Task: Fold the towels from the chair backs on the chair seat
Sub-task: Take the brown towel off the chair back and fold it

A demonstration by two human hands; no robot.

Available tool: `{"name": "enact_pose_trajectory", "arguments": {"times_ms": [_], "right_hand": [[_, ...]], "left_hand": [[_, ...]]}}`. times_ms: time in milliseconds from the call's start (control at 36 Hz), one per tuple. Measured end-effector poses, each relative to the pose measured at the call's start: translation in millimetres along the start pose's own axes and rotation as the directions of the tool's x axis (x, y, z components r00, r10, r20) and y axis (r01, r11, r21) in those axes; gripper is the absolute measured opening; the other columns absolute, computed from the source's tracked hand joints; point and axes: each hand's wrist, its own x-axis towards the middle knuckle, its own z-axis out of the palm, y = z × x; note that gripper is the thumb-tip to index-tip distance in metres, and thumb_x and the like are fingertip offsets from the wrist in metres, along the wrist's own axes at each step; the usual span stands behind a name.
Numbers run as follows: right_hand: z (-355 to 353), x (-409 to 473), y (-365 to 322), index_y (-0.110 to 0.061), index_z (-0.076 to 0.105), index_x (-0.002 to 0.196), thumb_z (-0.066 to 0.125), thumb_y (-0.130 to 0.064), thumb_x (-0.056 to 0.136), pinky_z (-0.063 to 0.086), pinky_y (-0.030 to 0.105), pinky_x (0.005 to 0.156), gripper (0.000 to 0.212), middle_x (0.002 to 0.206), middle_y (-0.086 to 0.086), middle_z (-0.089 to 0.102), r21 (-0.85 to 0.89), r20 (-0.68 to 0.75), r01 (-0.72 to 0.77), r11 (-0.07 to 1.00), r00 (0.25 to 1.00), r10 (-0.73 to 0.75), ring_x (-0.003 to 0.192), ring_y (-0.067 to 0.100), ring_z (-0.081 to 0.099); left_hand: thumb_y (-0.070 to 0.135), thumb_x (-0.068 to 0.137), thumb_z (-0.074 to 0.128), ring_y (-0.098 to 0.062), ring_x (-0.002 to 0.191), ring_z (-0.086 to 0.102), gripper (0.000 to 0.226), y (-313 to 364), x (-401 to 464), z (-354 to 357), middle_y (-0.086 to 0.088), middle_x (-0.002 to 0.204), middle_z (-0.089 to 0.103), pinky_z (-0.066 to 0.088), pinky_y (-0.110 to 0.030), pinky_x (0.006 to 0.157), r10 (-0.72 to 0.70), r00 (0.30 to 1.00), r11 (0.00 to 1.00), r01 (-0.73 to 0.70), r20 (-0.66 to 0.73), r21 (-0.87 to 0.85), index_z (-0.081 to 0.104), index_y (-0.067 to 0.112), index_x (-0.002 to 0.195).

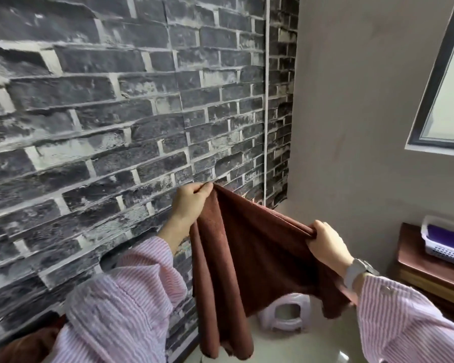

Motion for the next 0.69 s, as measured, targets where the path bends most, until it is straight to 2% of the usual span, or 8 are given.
{"name": "enact_pose_trajectory", "arguments": {"times_ms": [194, 250, 361, 417, 444, 528, 583, 694], "right_hand": [[13.2, -4.8, 4.7, -0.013, 0.062, 0.097, 0.055, -0.008, 0.079, 0.044, 0.033, 0.080, 0.020, 0.102, 0.015, 0.064, 0.088, 0.014, 0.088, 0.992, 0.996, -0.090, 0.098, 0.034, 0.058], [13.2, -4.8, -3.0, -0.013, 0.064, 0.093, 0.054, -0.004, 0.080, 0.042, 0.025, 0.072, 0.019, 0.092, 0.013, 0.063, 0.126, 0.164, 0.197, 0.972, 0.963, -0.216, 0.089, 0.030, 0.060], [15.1, -38.1, -29.8, -0.022, 0.065, 0.097, 0.053, -0.016, 0.090, 0.048, 0.018, 0.072, 0.016, 0.079, -0.010, 0.061, 0.126, 0.795, 0.292, 0.948, 0.543, -0.272, 0.071, 0.003, 0.057], [24.2, -52.5, -33.4, -0.031, 0.062, 0.088, 0.050, -0.022, 0.092, 0.050, 0.018, 0.071, 0.016, 0.081, -0.013, 0.062, 0.139, 0.907, 0.181, 0.974, 0.372, -0.199, 0.072, -0.001, 0.060], [31.5, -56.2, -31.7, -0.028, 0.064, 0.093, 0.050, -0.023, 0.093, 0.050, 0.021, 0.072, 0.015, 0.084, -0.012, 0.065, 0.177, 0.910, 0.113, 0.978, 0.359, -0.207, 0.076, 0.003, 0.063], [57.1, -48.8, -24.1, -0.012, 0.058, 0.118, 0.050, -0.018, 0.093, 0.051, 0.034, 0.084, 0.027, 0.095, -0.001, 0.067, 0.315, 0.753, -0.012, 0.949, 0.611, -0.242, 0.092, 0.019, 0.065], [71.5, -40.3, -25.7, -0.010, 0.052, 0.125, 0.051, -0.015, 0.092, 0.050, 0.026, 0.083, 0.033, 0.104, 0.004, 0.063, 0.369, 0.567, 0.017, 0.929, 0.788, -0.240, 0.095, 0.018, 0.062], [95.0, -35.1, -38.0, -0.008, 0.048, 0.128, 0.053, -0.016, 0.091, 0.044, 0.024, 0.087, 0.038, 0.119, 0.013, 0.060, 0.389, 0.379, 0.057, 0.919, 0.900, -0.216, 0.099, 0.016, 0.057]], "left_hand": [[0.035, 0.089, 0.056, -0.022, 0.079, 0.058, 0.025, -47.2, -5.2, -11.8, -0.008, 0.081, 0.060, 0.044, -0.034, 0.072, -0.183, 0.983, 0.982, 0.184, -0.011, 0.052, 0.064, 0.015, 0.076], [0.031, 0.090, 0.054, -0.021, 0.081, 0.057, 0.022, -51.5, -11.4, -10.5, -0.007, 0.083, 0.059, 0.043, -0.033, 0.073, -0.187, 0.982, 0.980, 0.187, -0.012, 0.063, 0.057, 0.023, 0.070], [0.019, 0.094, 0.048, -0.021, 0.082, 0.055, 0.019, -42.8, -20.4, -9.0, -0.005, 0.089, 0.061, 0.040, -0.027, 0.070, -0.089, 0.994, 0.991, 0.095, -0.065, 0.098, 0.065, 0.013, 0.101], [0.018, 0.095, 0.046, -0.019, 0.084, 0.057, 0.017, -38.4, -23.2, -11.1, -0.002, 0.089, 0.062, 0.044, -0.023, 0.067, -0.042, 0.999, 0.998, 0.042, 0.014, 0.038, 0.063, 0.022, 0.095], [0.018, 0.095, 0.046, -0.018, 0.086, 0.058, 0.019, -36.7, -25.0, -13.4, 0.000, 0.090, 0.063, 0.046, -0.020, 0.070, -0.013, 0.998, 1.000, 0.013, 0.065, 0.007, 0.061, 0.027, 0.090], [0.018, 0.095, 0.047, -0.014, 0.092, 0.059, 0.025, -31.4, -30.1, -22.0, 0.006, 0.092, 0.065, 0.044, -0.024, 0.083, 0.096, 0.976, 0.995, -0.100, 0.197, 0.008, 0.061, 0.035, 0.085], [0.016, 0.093, 0.049, -0.011, 0.091, 0.059, 0.022, -23.7, -34.4, -28.4, 0.008, 0.091, 0.064, 0.044, -0.018, 0.082, 0.166, 0.964, 0.984, -0.175, 0.206, 0.026, 0.063, 0.033, 0.089], [0.012, 0.090, 0.055, -0.007, 0.092, 0.060, 0.021, -12.4, -41.0, -44.8, 0.005, 0.100, 0.064, 0.041, -0.002, 0.076, 0.288, 0.956, 0.950, -0.292, 0.050, 0.112, 0.067, 0.016, 0.106]]}}
